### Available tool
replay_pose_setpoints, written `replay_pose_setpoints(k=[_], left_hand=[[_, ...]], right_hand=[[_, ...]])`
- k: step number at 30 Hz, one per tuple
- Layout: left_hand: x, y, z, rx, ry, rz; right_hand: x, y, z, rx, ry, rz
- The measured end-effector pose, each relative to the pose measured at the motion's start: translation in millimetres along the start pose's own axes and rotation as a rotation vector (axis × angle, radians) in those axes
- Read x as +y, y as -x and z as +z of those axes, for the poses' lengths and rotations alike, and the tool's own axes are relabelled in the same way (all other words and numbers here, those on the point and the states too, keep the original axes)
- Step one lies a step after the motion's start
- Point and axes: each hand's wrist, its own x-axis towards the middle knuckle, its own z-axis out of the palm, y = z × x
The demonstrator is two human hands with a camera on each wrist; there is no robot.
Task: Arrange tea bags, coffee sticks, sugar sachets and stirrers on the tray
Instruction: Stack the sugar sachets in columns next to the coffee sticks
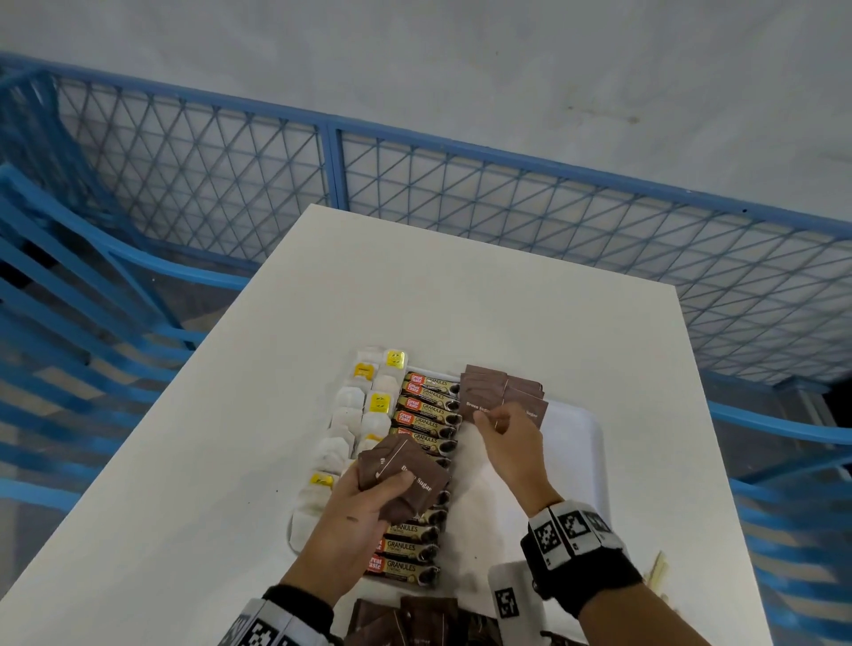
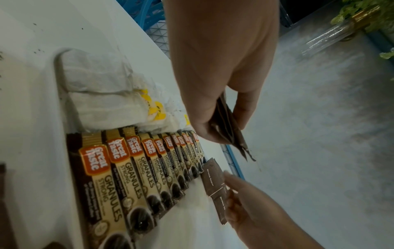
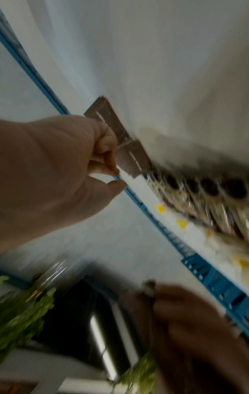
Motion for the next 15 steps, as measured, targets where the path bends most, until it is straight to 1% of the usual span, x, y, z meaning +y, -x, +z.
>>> replay_pose_setpoints(k=[5, 8, 11, 13, 15], left_hand=[[-0.8, 3.6, 3.7, 0.0, 0.006, 0.053], [0.1, 7.6, 7.2, -0.024, -0.004, 0.076], [-0.8, 7.6, 6.4, -0.021, 0.015, 0.038], [-2.8, 6.0, 4.6, 0.002, 0.033, -0.009], [-4.2, 5.3, 3.2, 0.017, 0.007, -0.039]], right_hand=[[-22.3, 44.9, -9.4, -0.372, -0.138, 0.004], [-25.2, 65.7, -13.8, -0.533, -0.151, -0.038], [-23.3, 75.8, -15.5, -0.603, -0.19, -0.064], [-23.8, 78.7, -17.1, -0.603, -0.25, -0.047], [-24.7, 78.9, -18.9, -0.568, -0.31, -0.016]])
